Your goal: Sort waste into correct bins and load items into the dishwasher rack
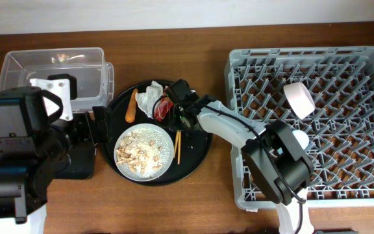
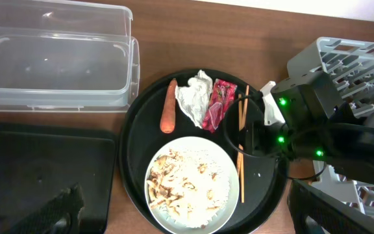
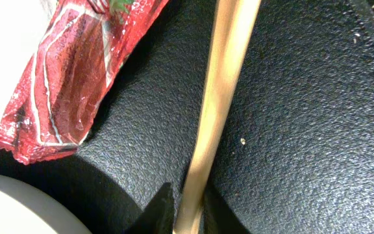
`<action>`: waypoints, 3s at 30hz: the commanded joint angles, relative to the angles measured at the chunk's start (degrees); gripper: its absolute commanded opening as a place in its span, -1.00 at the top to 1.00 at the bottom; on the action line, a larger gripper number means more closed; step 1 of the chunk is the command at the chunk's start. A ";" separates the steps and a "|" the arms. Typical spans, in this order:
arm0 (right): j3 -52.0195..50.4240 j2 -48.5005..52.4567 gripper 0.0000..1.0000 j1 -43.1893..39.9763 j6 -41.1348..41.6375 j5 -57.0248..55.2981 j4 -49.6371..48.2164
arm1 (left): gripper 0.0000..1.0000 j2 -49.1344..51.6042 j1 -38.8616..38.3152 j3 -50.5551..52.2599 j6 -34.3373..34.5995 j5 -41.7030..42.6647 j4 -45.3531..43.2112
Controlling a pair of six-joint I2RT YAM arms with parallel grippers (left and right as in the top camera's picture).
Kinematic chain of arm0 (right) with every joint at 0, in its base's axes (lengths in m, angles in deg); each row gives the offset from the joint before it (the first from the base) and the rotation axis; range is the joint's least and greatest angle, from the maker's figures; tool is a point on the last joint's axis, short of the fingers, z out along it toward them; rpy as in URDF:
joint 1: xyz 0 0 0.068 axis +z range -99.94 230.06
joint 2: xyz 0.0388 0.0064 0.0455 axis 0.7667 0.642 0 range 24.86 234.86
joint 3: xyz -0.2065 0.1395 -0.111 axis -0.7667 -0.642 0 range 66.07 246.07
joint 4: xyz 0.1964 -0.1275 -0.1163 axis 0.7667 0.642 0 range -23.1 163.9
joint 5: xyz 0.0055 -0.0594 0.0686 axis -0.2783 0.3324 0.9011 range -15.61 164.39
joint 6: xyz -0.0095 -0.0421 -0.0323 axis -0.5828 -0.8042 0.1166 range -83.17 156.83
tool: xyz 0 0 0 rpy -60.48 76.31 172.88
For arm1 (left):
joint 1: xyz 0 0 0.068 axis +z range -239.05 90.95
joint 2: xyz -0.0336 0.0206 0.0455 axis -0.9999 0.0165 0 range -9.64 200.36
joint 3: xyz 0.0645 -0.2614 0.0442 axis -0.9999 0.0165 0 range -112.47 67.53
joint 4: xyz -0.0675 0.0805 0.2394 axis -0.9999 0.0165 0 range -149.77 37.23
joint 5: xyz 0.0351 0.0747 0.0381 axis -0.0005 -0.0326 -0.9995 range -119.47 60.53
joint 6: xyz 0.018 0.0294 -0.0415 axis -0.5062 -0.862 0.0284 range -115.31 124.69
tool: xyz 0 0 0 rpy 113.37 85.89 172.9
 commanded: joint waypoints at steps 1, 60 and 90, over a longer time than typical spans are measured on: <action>0.02 1.01 0.92 0.15 0.33 -0.79 0.11 | -0.98 -0.24 0.13 -0.37 0.31 -0.37 -0.09; -3.80 -1.55 0.52 -1.11 -9.97 -2.38 9.27 | -0.98 -0.24 0.13 -0.37 0.31 -0.35 0.13; -3.41 -27.23 -0.04 -19.43 -21.14 -3.74 26.58 | -0.98 -0.24 0.13 -0.37 0.31 -0.37 0.15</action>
